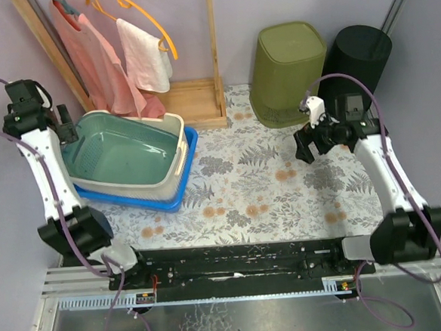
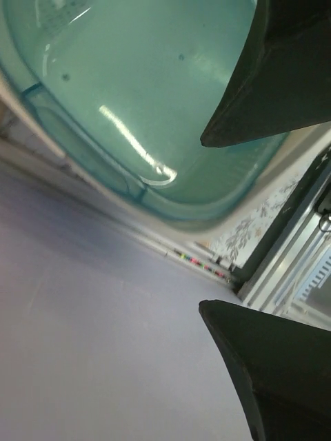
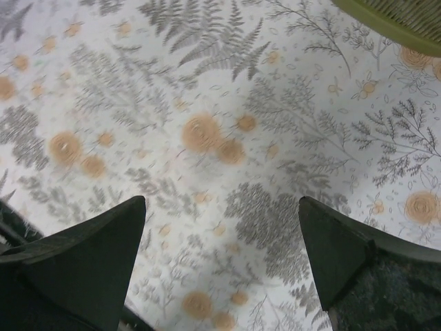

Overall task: Turn the large container upside down
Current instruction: Move the container to the center of the board.

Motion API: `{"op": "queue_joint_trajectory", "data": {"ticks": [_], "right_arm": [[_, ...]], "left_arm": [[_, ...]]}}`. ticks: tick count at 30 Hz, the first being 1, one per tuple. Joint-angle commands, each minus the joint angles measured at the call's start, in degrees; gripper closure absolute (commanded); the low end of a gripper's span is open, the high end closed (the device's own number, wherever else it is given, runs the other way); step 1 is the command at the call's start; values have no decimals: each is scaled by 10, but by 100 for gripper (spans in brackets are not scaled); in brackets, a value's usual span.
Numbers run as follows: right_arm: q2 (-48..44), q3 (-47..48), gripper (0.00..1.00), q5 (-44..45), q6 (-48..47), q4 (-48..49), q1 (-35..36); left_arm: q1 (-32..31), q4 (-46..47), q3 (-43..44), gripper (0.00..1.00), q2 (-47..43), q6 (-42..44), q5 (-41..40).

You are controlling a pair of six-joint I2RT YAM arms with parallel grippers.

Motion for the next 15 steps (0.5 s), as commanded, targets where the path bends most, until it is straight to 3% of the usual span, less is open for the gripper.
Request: {"op": "queue_joint_trajectory", "data": {"ticks": [1, 5, 15], "right_arm": [[-96, -48, 1, -26, -41, -67, 3], [-162, -103, 1, -22, -49, -45, 3], [-201, -196, 1, -16, 40, 28, 3]], "left_arm": [[11, -3, -10, 11, 56, 8, 131], [-2, 9, 13, 11, 90, 10, 134], [-27, 185, -71, 7, 116, 69, -38]]}}
